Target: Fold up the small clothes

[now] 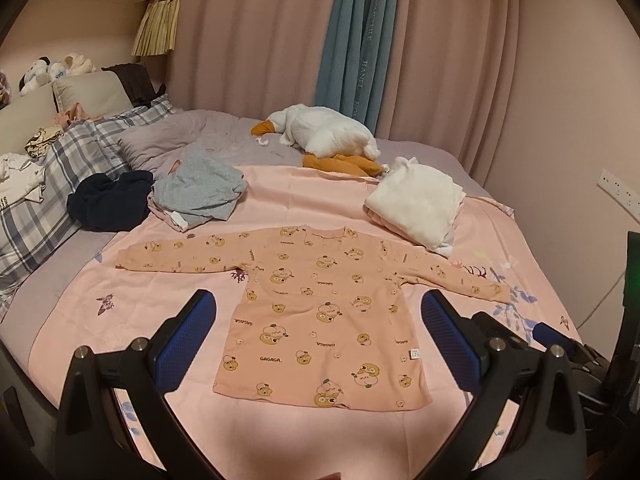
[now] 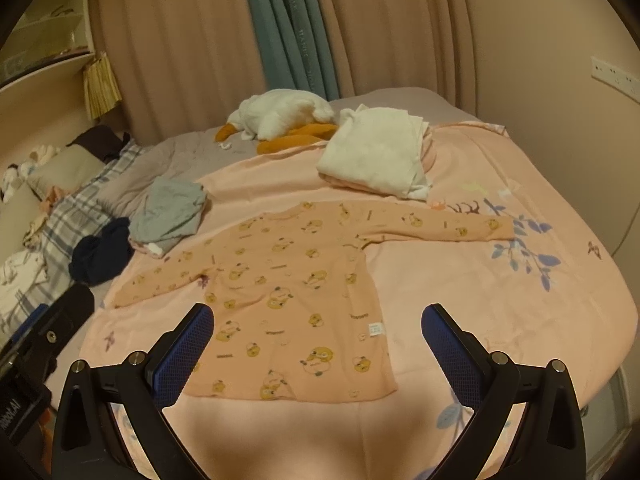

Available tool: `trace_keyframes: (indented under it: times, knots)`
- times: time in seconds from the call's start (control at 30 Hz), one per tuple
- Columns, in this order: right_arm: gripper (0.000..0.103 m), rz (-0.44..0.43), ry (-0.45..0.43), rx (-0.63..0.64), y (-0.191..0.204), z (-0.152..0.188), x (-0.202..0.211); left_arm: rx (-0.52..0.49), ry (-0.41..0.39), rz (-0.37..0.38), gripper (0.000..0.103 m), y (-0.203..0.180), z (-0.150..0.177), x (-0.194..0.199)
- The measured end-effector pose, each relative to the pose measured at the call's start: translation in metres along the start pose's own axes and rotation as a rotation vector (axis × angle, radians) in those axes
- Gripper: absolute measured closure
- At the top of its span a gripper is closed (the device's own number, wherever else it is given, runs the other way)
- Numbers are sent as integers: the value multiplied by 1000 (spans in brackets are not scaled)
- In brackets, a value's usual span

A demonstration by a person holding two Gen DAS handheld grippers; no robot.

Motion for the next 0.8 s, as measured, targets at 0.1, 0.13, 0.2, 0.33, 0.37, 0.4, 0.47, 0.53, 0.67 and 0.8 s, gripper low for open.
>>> trace_keyframes:
  times: [0.1,0.13,0.2,0.33,0.37,0.4,0.47,0.53,0.67,0.8]
  knots:
    - [0,-11,9,-11,1,1,-3,4,7,-7,0,3,1,-2]
    - [0,-9,14,-3,3,1,-4,3,10,-17,0,4,2,-3]
    - [0,-2,19,9,6,3,-6,6,9,-34,0,7,0,-4]
    - [0,9,25,43,12,4,-8,21,19,-33,0,12,1,-7]
    - [0,11,25,48,14,4,-9,21,26,-35,0,14,1,-8]
    - [0,15,26,55,15,4,-9,20,30,-39,0,15,2,-9]
    - [0,16,23,58,15,3,-9,22,28,-44,0,15,1,-9]
    - [0,11,25,54,16,2,-9,28,26,-43,0,17,0,-9]
    - [0,3,23,54,18,0,-9,30,14,-51,0,20,0,-6]
    - [0,3,21,58,19,-1,-8,31,20,-53,0,20,0,-7]
Point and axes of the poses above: each gripper's, at about its wrist camera, not at the fingertips, and x roughly against the way its jaws point, y to its left, z to its underside, the point moved 3 cm from there along -x, roughly the way its jaws point, and after that the axes turned 10 degrees about -z, right-handed, at the moved point
